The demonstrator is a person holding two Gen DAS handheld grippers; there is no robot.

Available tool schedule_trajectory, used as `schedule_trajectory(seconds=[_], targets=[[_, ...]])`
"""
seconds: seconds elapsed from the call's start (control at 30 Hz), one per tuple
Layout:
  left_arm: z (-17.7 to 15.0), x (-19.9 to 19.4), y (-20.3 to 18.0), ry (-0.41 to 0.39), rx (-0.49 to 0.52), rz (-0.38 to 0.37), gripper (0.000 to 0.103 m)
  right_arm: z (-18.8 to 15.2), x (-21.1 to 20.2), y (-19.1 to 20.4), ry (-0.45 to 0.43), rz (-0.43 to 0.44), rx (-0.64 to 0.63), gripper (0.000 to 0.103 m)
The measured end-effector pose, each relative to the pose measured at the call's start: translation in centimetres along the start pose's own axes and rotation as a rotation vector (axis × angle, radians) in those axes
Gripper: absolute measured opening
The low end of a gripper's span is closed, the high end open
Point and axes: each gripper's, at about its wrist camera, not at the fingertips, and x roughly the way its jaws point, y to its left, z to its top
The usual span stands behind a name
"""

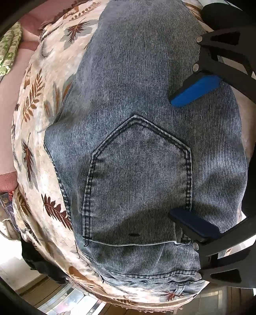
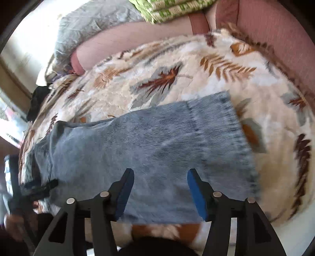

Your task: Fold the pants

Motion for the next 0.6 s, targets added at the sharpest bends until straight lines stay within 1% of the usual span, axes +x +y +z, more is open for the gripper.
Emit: schedule_trajectory(seconds=[0.07, 0.1, 0.13, 0.2, 0.23, 0.27, 0.37, 0.47, 0.53, 0.6], targets=[[-0.1, -0.1, 0.2, -0.003, -0.006, -0.002, 0.103, 0.0, 2.7, 0.3, 0.080, -0.038, 0.031, 0.073], [-0.1, -0.1, 0.1, -0.007, -0.008, -0.002, 0.103, -0.1, 3.3, 0.5, 0.073, -0.061, 0.031, 0.080], [-0.2, -0.1, 0.2, -0.011, -0.012, 0.001, 0.103, -0.3, 3.3, 0.9, 0.059, -0.063, 0.020, 0.084], [-0.4, -0.1, 0.1, -0.016, -0.027, 0.006, 0.103, -0.5, 3.5, 1.9, 0.075, -0.076, -0.018, 0.097], [-0.6, -0.1, 0.0, -0.025, -0.036, 0.009, 0.103, -0.7, 3.8, 2.3, 0.087, -0.081, -0.045, 0.101], [-0.7, -0.2, 0.0, -0.033, -0.044, 0.010, 0.103, -0.8, 4.0, 2.4, 0.102, -0.078, -0.061, 0.103], [-1.0, -0.4, 0.0, -0.037, -0.043, 0.000, 0.103, -1.0, 4.4, 2.9, 0.140, -0.110, -0.107, 0.103], [-1.1, -0.6, 0.0, -0.037, -0.033, -0.013, 0.103, -1.4, 4.6, 3.4, 0.156, -0.129, -0.163, 0.103], [-1.2, -0.7, -0.2, -0.039, -0.030, -0.005, 0.103, -1.4, 4.6, 3.7, 0.171, -0.144, -0.191, 0.103], [-1.2, -0.8, -0.7, -0.032, -0.011, 0.018, 0.103, -1.1, 4.7, 3.9, 0.188, -0.150, -0.189, 0.103]])
